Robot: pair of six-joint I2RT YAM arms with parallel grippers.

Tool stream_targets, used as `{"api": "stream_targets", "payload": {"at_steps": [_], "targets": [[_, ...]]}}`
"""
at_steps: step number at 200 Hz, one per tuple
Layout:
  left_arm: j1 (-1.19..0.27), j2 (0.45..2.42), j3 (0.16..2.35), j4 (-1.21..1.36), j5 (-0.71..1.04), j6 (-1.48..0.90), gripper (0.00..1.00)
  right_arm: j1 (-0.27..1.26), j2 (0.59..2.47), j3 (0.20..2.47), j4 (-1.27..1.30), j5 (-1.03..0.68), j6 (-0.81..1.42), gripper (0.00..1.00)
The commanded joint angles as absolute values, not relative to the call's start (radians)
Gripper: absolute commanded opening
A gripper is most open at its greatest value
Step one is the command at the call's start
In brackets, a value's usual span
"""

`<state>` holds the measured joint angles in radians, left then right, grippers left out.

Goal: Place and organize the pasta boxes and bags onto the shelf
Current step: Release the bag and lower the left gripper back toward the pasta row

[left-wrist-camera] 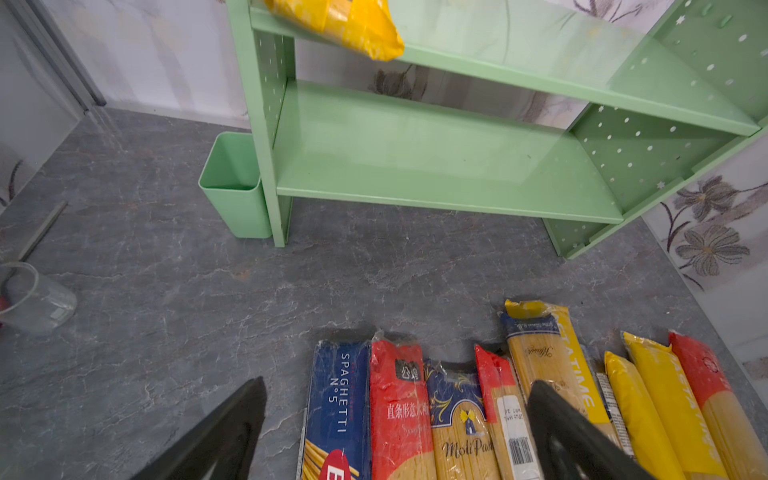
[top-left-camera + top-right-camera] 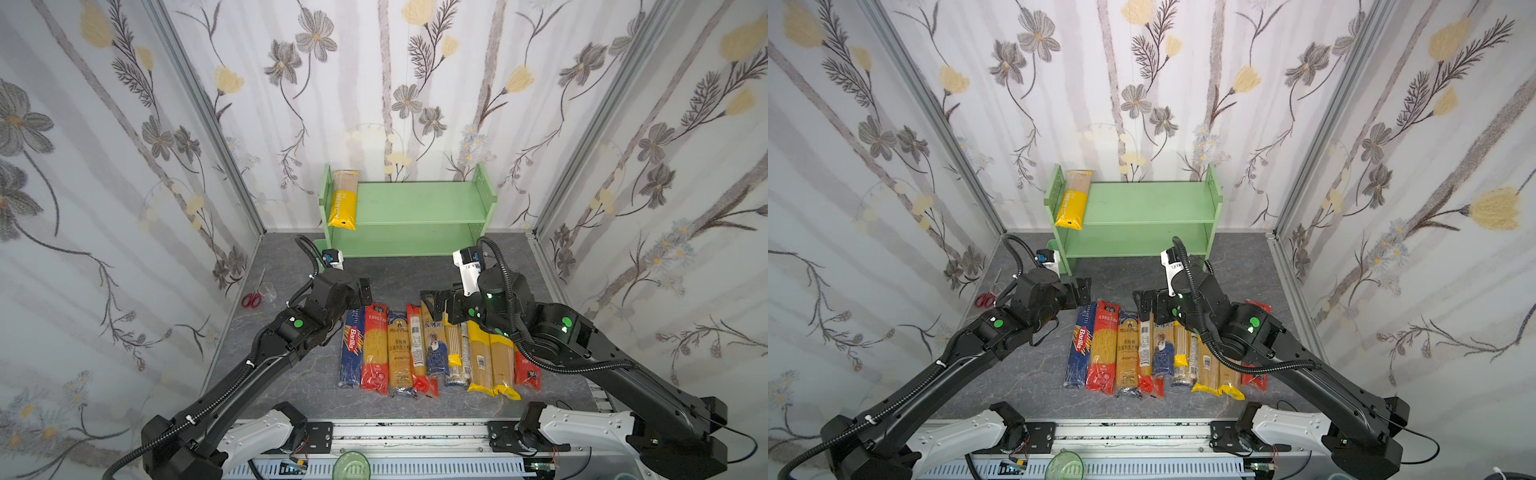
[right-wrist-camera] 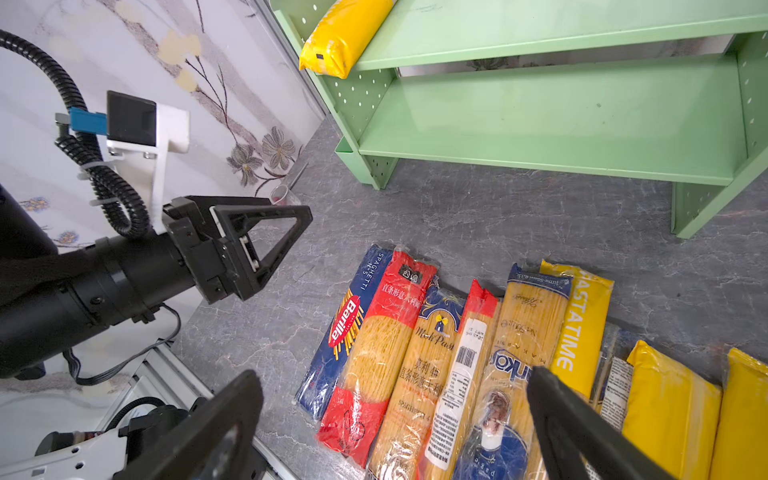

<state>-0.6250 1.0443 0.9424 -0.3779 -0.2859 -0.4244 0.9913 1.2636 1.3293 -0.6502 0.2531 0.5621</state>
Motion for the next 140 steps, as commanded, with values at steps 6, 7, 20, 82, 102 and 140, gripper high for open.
{"api": "stream_targets", "payload": {"at_steps": [6, 7, 20, 82, 102, 140], "targets": [[-0.622, 1.016, 0.835, -0.344, -0.24, -0.504, 1.0, 1.023, 1.278, 1.328, -0.672, 0.323, 0.626, 1.0], [-0.623, 1.016, 0.831, -0.344, -0.238, -0.507, 1.0, 1.024, 1.277, 1.328, -0.672, 0.324, 0.628, 1.0], [-0.623, 1.016, 0.775, -0.342, -0.211, -0.548, 1.0, 1.026, 1.276, 1.328, -0.668, 0.32, 0.632, 1.0], [-0.709, 0.996, 0.631, -0.328, -0.184, -0.659, 1.0, 1.026, 1.302, 1.345, -0.667, 0.352, 0.621, 1.0], [-0.759, 0.996, 0.625, -0.322, -0.193, -0.703, 1.0, 1.022, 1.287, 1.333, -0.668, 0.365, 0.635, 1.0], [-0.838, 1.012, 0.633, -0.264, -0.161, -0.812, 1.0, 0.961, 1.195, 1.265, -0.674, 0.36, 0.647, 1.0]]}}
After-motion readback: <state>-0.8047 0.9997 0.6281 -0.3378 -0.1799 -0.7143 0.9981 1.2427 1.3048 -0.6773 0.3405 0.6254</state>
